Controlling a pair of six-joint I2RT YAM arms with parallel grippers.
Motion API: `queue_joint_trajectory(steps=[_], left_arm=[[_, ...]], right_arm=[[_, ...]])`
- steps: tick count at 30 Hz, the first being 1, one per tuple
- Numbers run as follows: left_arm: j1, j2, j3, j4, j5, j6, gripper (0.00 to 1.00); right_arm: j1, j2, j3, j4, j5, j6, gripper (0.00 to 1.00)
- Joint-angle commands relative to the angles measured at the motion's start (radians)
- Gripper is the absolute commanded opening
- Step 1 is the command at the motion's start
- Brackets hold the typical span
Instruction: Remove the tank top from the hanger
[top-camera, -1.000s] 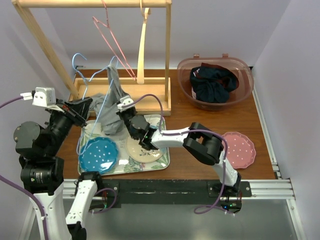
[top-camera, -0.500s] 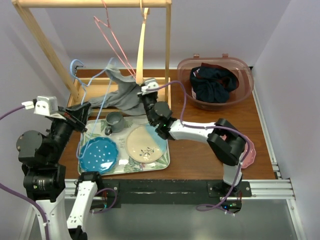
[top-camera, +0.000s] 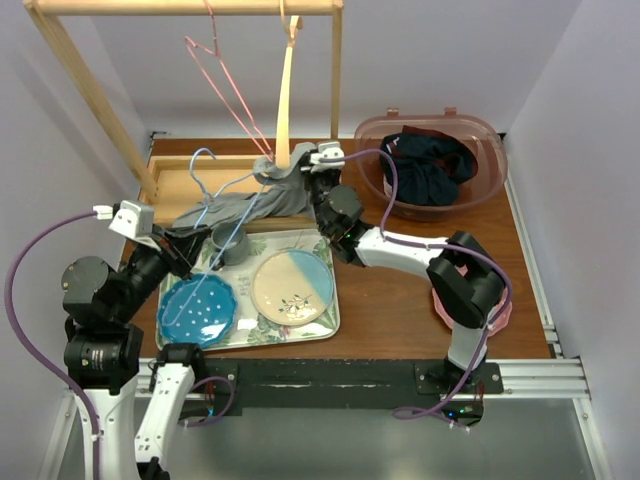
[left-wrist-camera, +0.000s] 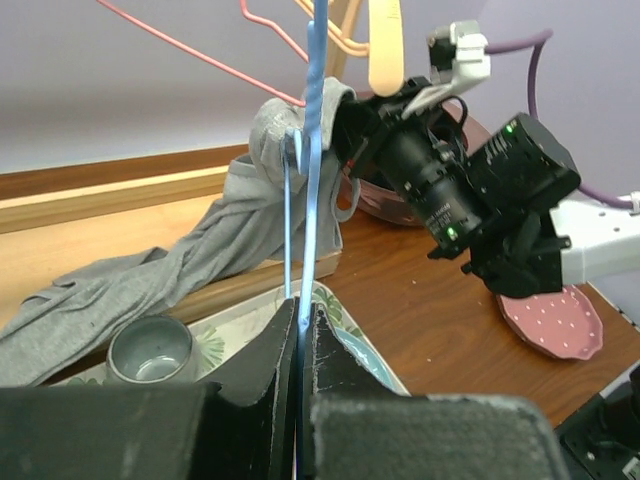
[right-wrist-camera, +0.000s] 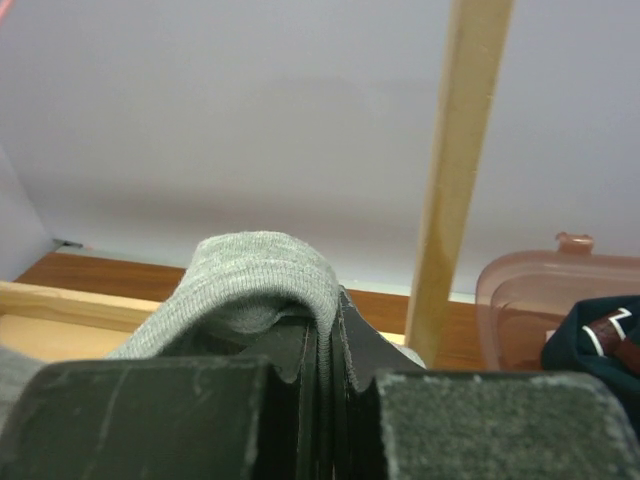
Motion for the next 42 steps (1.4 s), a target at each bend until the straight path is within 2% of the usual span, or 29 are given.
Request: queue_joint_trajectory(steps=[1, 5, 6, 19, 24, 31, 34, 37, 42], left_arm=[[-0.010, -0.007, -0.023, 0.054, 0.065, 0.035, 0.00], [-0.010, -0.010, -0.036, 0.068, 0.102, 0.037, 0.00], [-0.039, -0.013, -0.037, 0.070, 0.106, 0.040, 0.00], [-0.064, -0.012, -0.036, 0.063, 0.094, 0.063, 0.00], [-0.064, 0.005, -0.005, 0.019, -0.060, 0.062, 0.00], [-0.064, 0.036, 0.021, -0.018, -0.421, 0.063, 0.00], [-0.064, 0.054, 0.026, -0.022, -0.507, 0.063, 0.00], [-0.064, 0.056, 0.017, 0.000, -0.539, 0.052, 0.00], [-0.064, 0.048, -0.006, 0.040, -0.558, 0.046, 0.00]], right_arm=[[-0.049, -0.069, 0.028, -0.001, -0.006, 0.058, 0.00], [-0.077, -0.069, 0.054, -0.046, -0.020, 0.063, 0.00], [-0.080, -0.067, 0.061, -0.058, -0.023, 0.069, 0.00], [-0.137, -0.133, 0.111, -0.230, -0.086, 0.095, 0.00], [-0.140, -0.248, 0.110, -0.306, -0.127, 0.124, 0.00], [-0.148, -0.388, 0.266, -0.639, -0.124, 0.092, 0.00], [-0.157, -0.430, 0.344, -0.727, -0.129, 0.051, 0.00], [-0.163, -0.444, 0.436, -0.785, -0.135, -0.012, 0.00], [-0.189, -0.426, 0.556, -0.784, -0.135, -0.132, 0.00]])
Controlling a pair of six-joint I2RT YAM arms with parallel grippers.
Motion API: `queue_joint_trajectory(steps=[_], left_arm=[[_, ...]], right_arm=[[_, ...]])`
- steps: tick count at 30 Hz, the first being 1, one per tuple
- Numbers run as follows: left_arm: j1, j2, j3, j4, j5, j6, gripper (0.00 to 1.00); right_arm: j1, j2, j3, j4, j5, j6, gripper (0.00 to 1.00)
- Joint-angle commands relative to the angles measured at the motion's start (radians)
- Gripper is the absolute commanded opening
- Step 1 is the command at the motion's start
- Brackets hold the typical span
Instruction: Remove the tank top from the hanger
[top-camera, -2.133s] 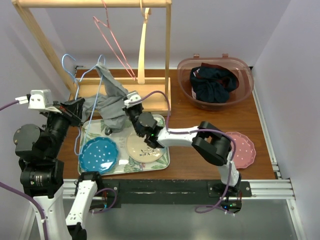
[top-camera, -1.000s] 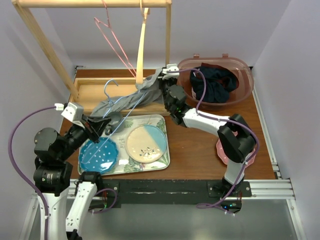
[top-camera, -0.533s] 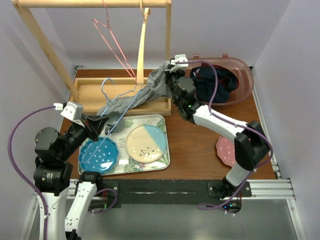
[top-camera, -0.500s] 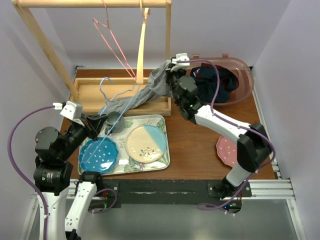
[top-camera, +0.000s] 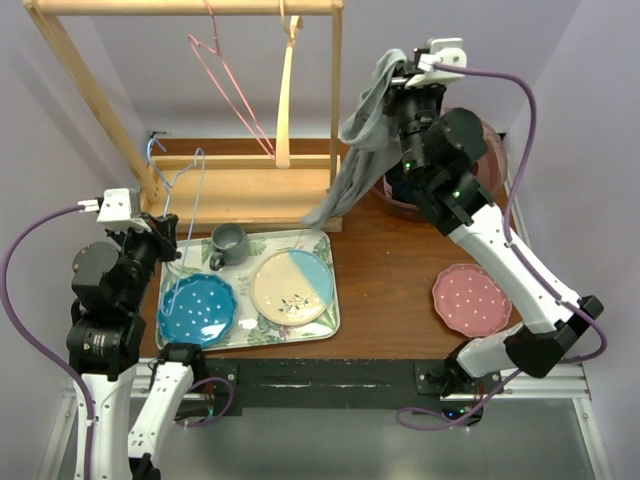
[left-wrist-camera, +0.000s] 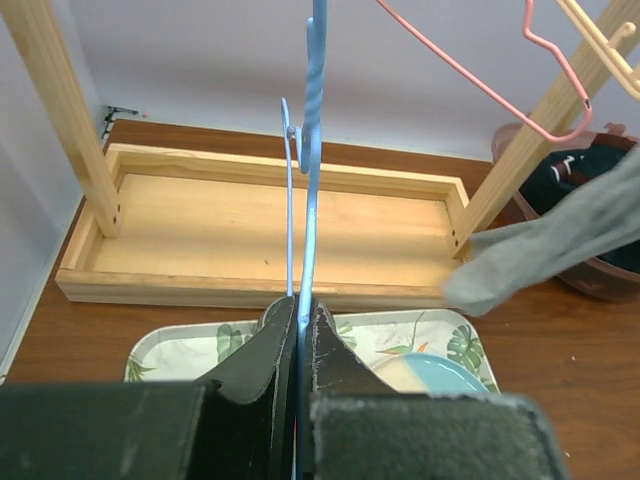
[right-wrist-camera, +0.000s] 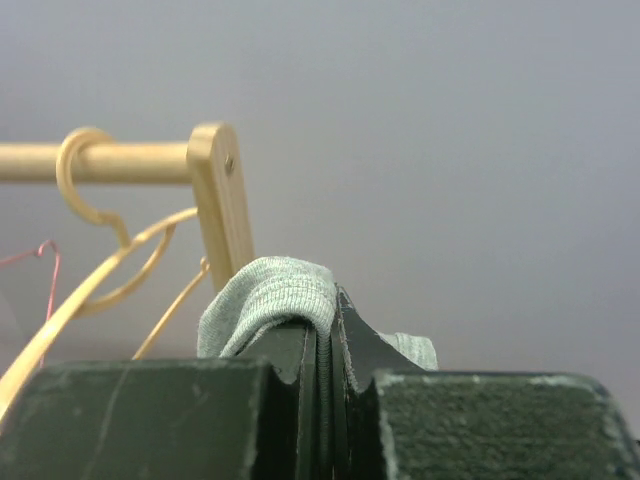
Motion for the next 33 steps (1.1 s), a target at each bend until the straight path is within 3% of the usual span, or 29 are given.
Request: queue_joint_trajectory(steps=[1, 8, 16, 19, 22, 26, 27, 30, 33], left_arm=[[-0.003, -0.004, 0.003, 0.073, -0.077, -0.003, 0.00], [-0.003, -0.001, 0.033, 0.073, -0.048, 0.008, 0.00], [-0.003, -0.003, 0.062, 0.058, -0.076, 0.020, 0.00], [-0.003, -0.004, 0.075, 0.061, -0.071, 0.015, 0.00], [-0.003, 0.000, 0.098, 0.050, -0.065, 0.020, 0.00], [-0.003, -0.001, 0.110, 0.039, -0.082, 0.026, 0.00], [-0.003, -0.001, 0.107, 0.043, -0.083, 0.026, 0.00], [-0.003, -0.006, 0.083, 0.055, -0.089, 0.025, 0.00], [-0.003, -0.007, 0.047, 0.064, -0.091, 0.012, 0.00]], right_arm=[[-0.041, 0.013, 0.124, -0.034, -0.010, -0.115, 0.00], [-0.185, 0.138, 0.321, -0.059, -0.053, -0.139, 0.00], [-0.354, 0.426, 0.794, -0.134, -0.115, -0.124, 0.00], [-0.397, 0.465, 0.767, 0.007, -0.154, -0.138, 0.00], [-0.422, 0.508, 0.789, 0.013, -0.171, -0.109, 0.00], [-0.423, 0.415, 0.584, -0.057, -0.122, 0.047, 0.00], [-0.423, 0.381, 0.408, -0.034, -0.128, 0.075, 0.00], [-0.423, 0.281, 0.092, -0.005, -0.099, 0.187, 0.00], [-0.422, 0.267, -0.119, -0.037, -0.054, 0.284, 0.00]])
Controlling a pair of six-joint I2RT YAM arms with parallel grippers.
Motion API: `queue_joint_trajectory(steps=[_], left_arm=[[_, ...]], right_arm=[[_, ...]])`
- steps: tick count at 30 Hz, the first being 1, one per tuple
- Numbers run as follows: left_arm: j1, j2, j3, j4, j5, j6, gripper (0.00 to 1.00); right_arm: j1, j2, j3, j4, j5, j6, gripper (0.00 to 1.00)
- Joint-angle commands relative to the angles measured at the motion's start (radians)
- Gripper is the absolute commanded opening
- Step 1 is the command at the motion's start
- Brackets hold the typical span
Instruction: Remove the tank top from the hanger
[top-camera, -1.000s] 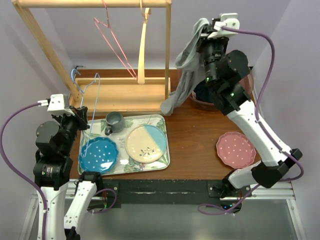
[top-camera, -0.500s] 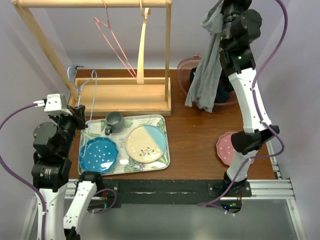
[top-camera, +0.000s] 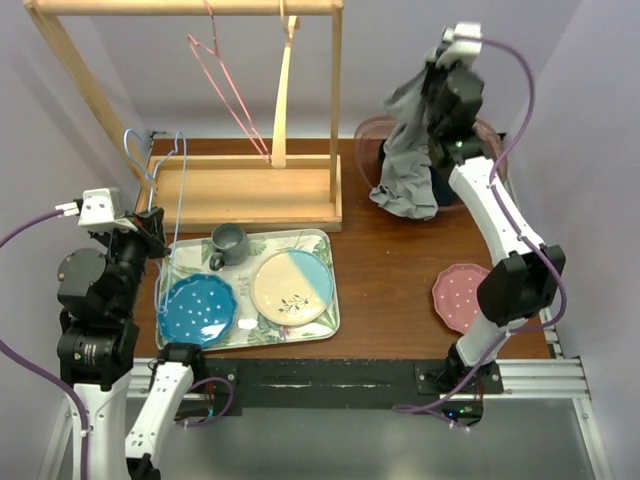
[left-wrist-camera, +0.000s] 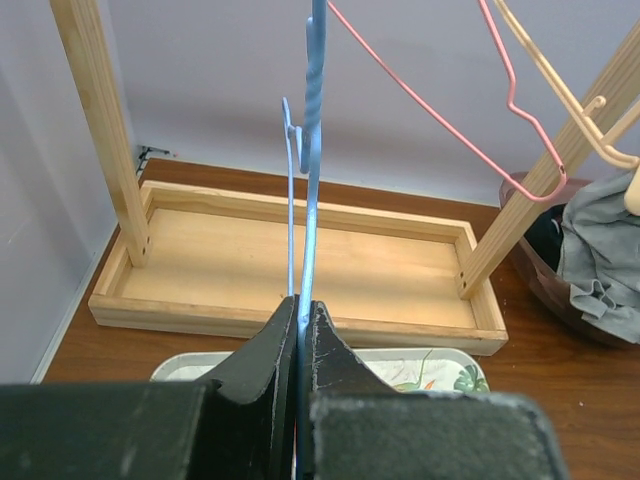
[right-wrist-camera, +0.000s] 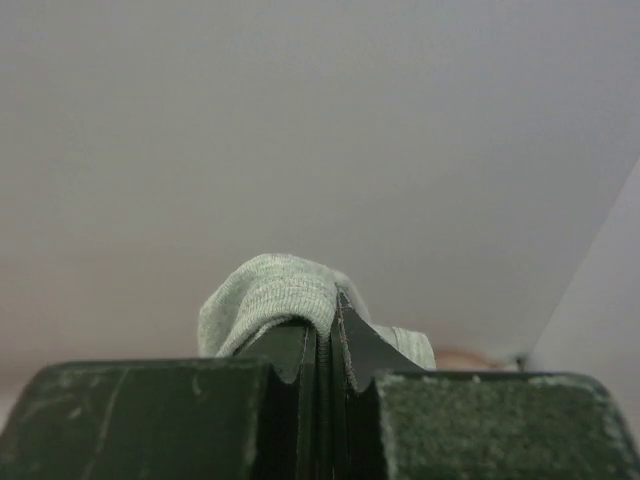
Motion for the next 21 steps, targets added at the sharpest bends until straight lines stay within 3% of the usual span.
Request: queue_joint_trajectory(steps=[1, 5, 9, 10, 11, 16, 21], left_arm=[[-0.003, -0.005, -0.039, 0.053, -0.011, 0.005, 0.00], [-0.003, 0.009, -0.045, 0.058, 0.008, -0.010, 0.00], [-0.003, 0.023, -0.031, 0.038, -0.012, -0.007, 0.00], [-0.003, 0.023, -0.033, 0.036, -0.015, -0.007, 0.00], [-0.003, 0.020, -0.034, 0.038, -0.017, -0.007, 0.00], [-0.001, 0.014, -0.056, 0.049, -0.017, -0.011, 0.00], [-0.001, 0.015, -0.053, 0.050, -0.012, -0.010, 0.00]], right_arm=[[0.000, -0.020, -0.235, -0.022, 0.076, 0.211, 0.00], [-0.026, 0.038, -0.346, -0.084, 0.059, 0.309, 0.14], [-0.077, 0.148, -0.266, -0.215, 0.030, 0.341, 0.25], [-0.085, 0.156, -0.250, -0.254, 0.001, 0.346, 0.34], [-0.098, 0.161, -0.225, -0.299, -0.020, 0.345, 0.51], [-0.102, 0.103, -0.184, -0.433, -0.157, 0.288, 0.86], [-0.102, 0.069, -0.194, -0.545, -0.260, 0.276, 0.90]])
